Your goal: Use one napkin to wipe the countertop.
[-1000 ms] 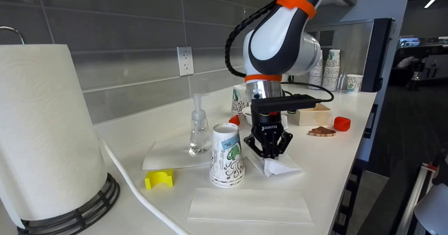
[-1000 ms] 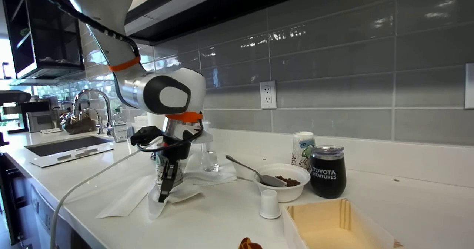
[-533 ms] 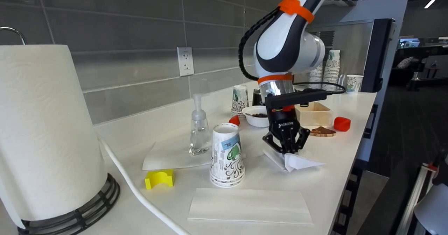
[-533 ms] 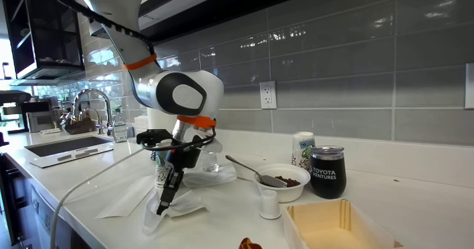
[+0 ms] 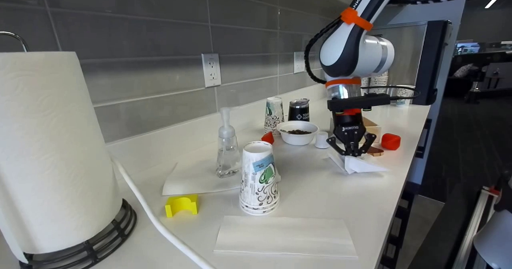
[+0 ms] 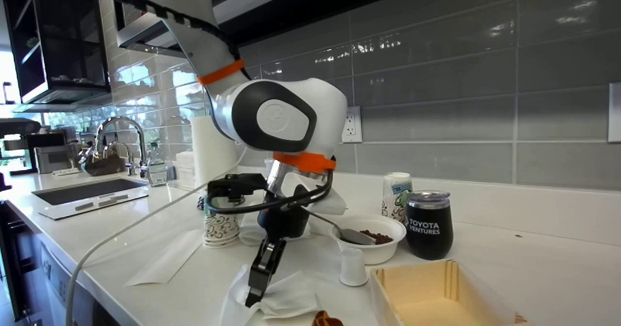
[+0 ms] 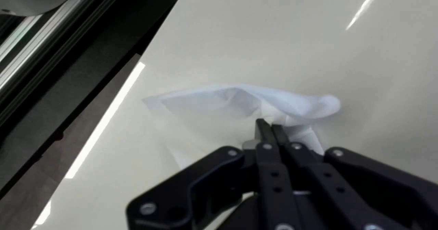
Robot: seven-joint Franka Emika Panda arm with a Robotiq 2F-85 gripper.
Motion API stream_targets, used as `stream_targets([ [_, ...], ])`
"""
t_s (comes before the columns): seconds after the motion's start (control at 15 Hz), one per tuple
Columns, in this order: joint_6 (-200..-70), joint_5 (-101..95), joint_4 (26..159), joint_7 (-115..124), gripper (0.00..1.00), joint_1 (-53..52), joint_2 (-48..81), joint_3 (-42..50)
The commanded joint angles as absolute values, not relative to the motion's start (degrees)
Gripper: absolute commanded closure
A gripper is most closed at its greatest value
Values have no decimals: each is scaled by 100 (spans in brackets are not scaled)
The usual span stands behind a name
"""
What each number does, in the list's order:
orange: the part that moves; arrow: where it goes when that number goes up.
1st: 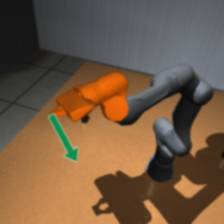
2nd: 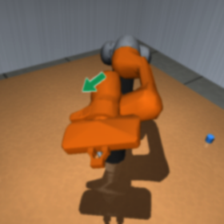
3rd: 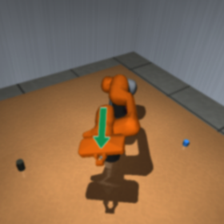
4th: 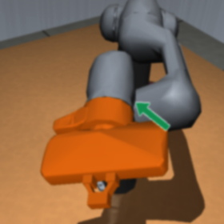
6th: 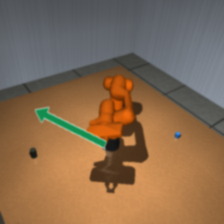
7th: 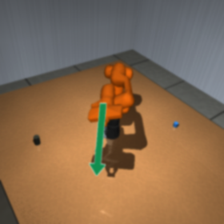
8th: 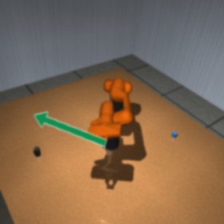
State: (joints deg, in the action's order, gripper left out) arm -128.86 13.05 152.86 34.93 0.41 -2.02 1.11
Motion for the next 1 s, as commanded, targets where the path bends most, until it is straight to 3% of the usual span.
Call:
stream_targets([
  [0.0, -12921, 854, 15427, 3833, 100, 323, -409, 294],
  [0.47, -12036, 736, 15347, 3252, 100, 301, -401, 239],
  [0.93, -12027, 932, 15468, 2701, 100, -473, -633, -607],
])
